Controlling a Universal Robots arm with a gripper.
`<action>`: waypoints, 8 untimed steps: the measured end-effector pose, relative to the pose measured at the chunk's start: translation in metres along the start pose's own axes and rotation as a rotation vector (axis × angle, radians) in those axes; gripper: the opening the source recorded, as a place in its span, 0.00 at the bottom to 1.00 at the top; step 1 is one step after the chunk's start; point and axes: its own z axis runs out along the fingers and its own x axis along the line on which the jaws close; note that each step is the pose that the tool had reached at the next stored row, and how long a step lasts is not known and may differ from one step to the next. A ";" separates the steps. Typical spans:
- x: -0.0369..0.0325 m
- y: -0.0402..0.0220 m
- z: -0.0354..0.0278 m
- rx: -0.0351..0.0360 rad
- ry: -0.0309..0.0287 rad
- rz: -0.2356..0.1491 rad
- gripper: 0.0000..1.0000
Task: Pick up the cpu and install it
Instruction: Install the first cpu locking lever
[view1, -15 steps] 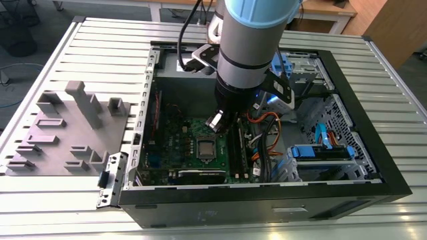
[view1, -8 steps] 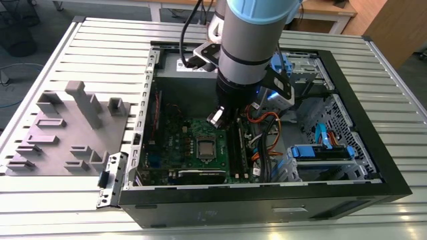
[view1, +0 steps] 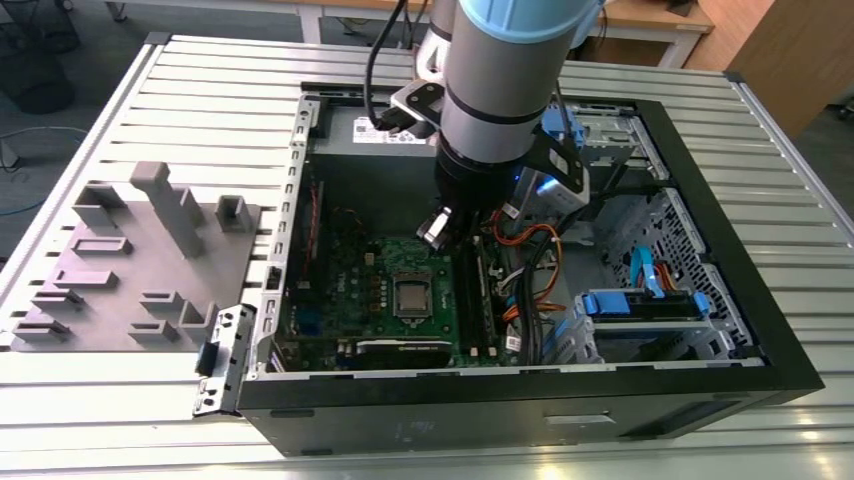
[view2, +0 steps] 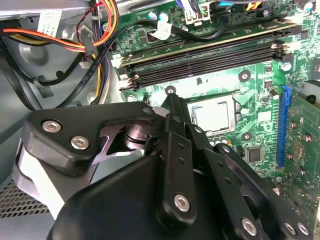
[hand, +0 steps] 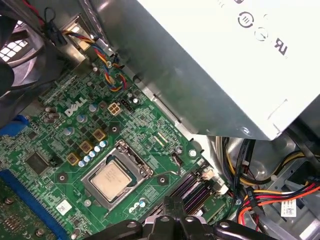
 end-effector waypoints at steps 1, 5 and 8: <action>0.0000 0.0000 0.0000 0.0000 0.0001 0.000 0.11; -0.0001 0.0001 -0.0001 0.0001 0.0002 0.000 0.11; -0.0001 0.0001 0.0000 0.0001 0.0002 0.000 0.11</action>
